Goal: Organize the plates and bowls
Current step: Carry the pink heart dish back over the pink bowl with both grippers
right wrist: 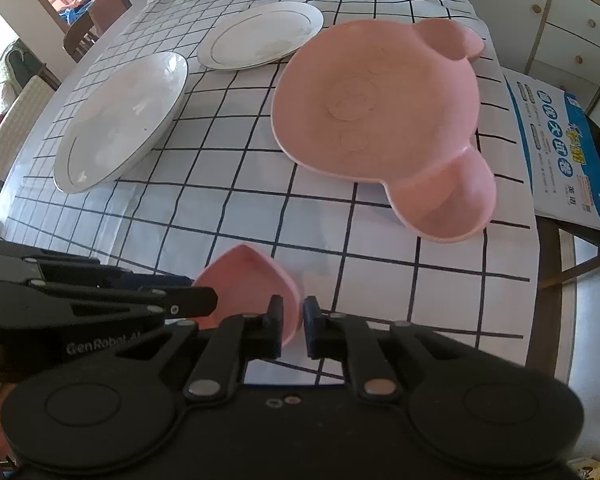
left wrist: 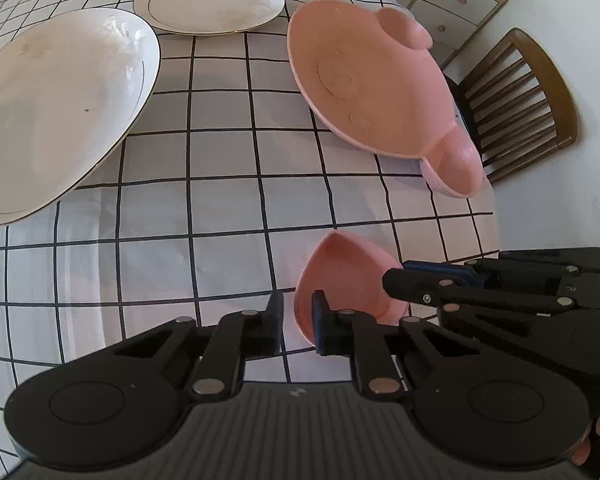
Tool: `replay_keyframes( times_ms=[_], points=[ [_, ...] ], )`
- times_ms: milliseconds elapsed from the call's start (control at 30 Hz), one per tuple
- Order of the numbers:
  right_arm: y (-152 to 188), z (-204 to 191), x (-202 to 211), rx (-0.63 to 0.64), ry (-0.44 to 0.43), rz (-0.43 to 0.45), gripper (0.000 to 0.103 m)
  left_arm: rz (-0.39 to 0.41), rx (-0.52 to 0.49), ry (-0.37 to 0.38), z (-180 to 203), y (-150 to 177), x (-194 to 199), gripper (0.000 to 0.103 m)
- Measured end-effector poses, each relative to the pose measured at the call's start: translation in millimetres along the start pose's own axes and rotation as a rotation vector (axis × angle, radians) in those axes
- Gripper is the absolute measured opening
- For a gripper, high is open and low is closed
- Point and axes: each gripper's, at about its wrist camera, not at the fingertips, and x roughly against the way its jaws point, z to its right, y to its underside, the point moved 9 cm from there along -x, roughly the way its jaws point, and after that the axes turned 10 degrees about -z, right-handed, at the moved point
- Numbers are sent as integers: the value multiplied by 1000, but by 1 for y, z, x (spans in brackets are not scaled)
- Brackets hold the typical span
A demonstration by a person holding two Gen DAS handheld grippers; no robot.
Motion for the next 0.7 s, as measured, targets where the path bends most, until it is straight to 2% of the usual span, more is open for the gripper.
replay_keyframes(
  times_ms=[67, 367, 700],
  points=[
    [0, -1, 0, -4, -5, -3, 2, -4, -3, -1, 0, 0, -2, 10],
    [0, -2, 3, -23, -2, 5, 1, -7, -14, -6, -1, 2, 1, 7],
    [5, -12, 27, -47, -11, 25, 1, 15, -40, 6, 3, 8, 29, 7]
  ],
)
